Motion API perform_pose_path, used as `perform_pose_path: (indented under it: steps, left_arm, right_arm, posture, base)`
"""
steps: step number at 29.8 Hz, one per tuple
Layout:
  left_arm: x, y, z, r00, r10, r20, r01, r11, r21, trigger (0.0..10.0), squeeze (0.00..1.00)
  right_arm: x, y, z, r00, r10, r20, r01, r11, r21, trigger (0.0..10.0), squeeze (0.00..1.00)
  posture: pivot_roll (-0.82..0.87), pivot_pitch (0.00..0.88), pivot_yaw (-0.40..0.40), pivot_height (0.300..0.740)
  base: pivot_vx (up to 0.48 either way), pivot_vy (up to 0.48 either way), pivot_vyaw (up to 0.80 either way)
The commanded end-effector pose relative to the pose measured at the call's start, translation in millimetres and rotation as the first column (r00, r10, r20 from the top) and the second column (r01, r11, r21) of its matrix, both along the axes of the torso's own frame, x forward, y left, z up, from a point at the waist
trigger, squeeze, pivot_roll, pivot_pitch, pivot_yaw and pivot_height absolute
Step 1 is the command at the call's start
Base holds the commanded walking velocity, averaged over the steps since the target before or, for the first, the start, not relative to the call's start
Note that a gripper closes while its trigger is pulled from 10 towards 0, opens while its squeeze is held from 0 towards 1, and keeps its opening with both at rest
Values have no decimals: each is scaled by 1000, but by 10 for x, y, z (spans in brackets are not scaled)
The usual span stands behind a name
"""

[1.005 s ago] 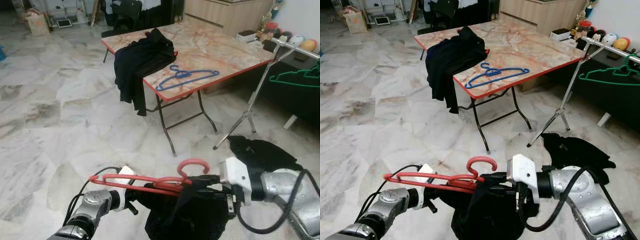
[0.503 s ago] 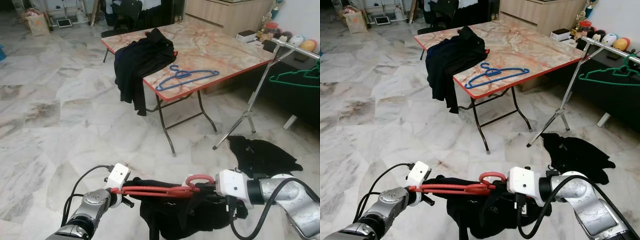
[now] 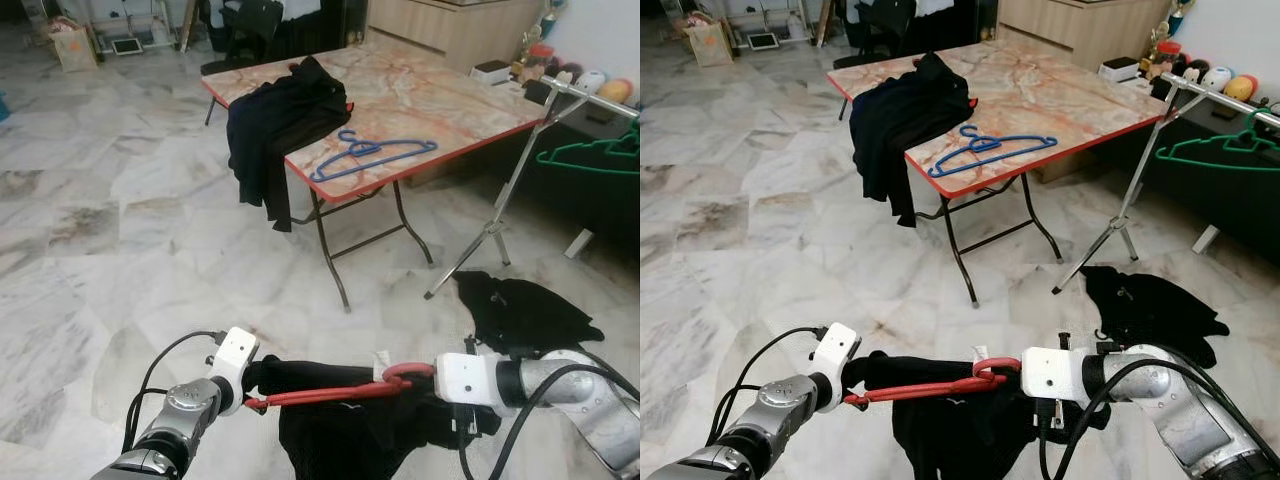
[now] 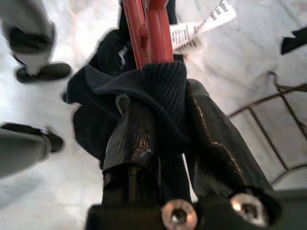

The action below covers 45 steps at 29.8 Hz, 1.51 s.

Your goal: Hang hanger

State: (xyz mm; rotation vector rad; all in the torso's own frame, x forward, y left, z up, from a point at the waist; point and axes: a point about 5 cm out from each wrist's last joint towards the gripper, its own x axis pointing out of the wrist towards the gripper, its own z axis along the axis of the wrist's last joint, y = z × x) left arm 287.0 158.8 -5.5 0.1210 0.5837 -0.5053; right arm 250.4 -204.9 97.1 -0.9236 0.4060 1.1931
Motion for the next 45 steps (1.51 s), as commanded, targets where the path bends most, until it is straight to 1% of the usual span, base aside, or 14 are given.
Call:
perform_pose_path:
  steps: [1,6,8,10,11,12,14,15,19,25,27,31,37,45]
  left_arm:
    - [-51,319,-47,993,115,-34,-111,990,88,10000,0]
    - [-44,312,-39,995,90,-32,-87,991,98,10000,0]
    - [-40,317,-36,995,94,-28,-91,991,101,10000,0]
    - [-39,311,-33,996,86,-27,-83,992,98,10000,0]
    - [-38,306,-31,996,81,-26,-78,992,95,10000,0]
    - [-37,293,-27,998,66,-24,-64,994,90,10000,0]
    - [-35,285,-26,998,62,-23,-60,994,89,10000,0]
    - [-34,279,-26,998,63,-22,-61,994,87,10000,0]
    - [-29,250,-21,999,45,-20,-44,996,78,10000,0]
    - [-33,232,-19,1000,16,-23,-14,997,76,10000,0]
    - [-33,224,-16,1000,3,-22,-1,997,74,10000,0]
    - [-35,210,-16,1000,-12,-25,13,998,69,10000,0]
    - [-38,144,-13,998,-63,-26,64,997,53,10000,0]
    - [-34,134,-9,998,-66,-24,67,996,52,10000,0]
  right_arm:
    - [41,-355,-24,995,-101,19,103,979,-176,10000,0]
    - [53,-362,-84,995,-94,38,100,970,-223,10000,0]
    - [44,-402,-116,995,-88,40,96,959,-265,10000,0]
    - [46,-427,-128,995,-89,45,98,955,-279,10000,0]
    - [30,-433,-135,996,-84,33,90,957,-276,10000,0]
    - [-55,-422,-145,999,-33,-24,26,965,-261,10000,0]
    - [-72,-424,-152,999,-24,-29,16,964,-264,10000,0]
    - [-38,-439,-163,999,-44,3,43,958,-283,10000,0]
    - [-20,-463,-181,998,-57,12,58,952,-302,10000,0]
    - [44,-474,-186,996,-65,67,84,943,-323,10000,0]
    - [80,-479,-188,992,-90,90,114,940,-322,10000,0]
    - [120,-468,-201,988,-97,121,132,935,-330,10000,0]
    - [185,-444,-233,972,-144,185,197,928,-315,10000,0]
    - [230,-430,-282,955,-191,226,258,912,-318,10000,0]
  posture:
    - [-84,0,-29,740]
    - [-81,0,-28,740]
    - [-81,0,-28,740]
    - [-81,0,-28,740]
    - [-81,0,-28,740]
    - [-81,0,-28,740]
    - [-81,0,-28,740]
    - [-84,0,-28,740]
    - [-84,0,-27,740]
    - [-81,0,-29,740]
    - [-80,0,-29,740]
    - [-79,0,-29,740]
    - [-79,0,-30,740]
    - [-78,0,-30,740]
  base:
    - [0,0,0]
    - [0,0,0]
    - [0,0,0]
    - [0,0,0]
    - [0,0,0]
    - [0,0,0]
    - [0,0,0]
    - [0,0,0]
    - [0,0,0]
    - [0,0,0]
    - [0,0,0]
    - [0,0,0]
    - [0,0,0]
    - [0,0,0]
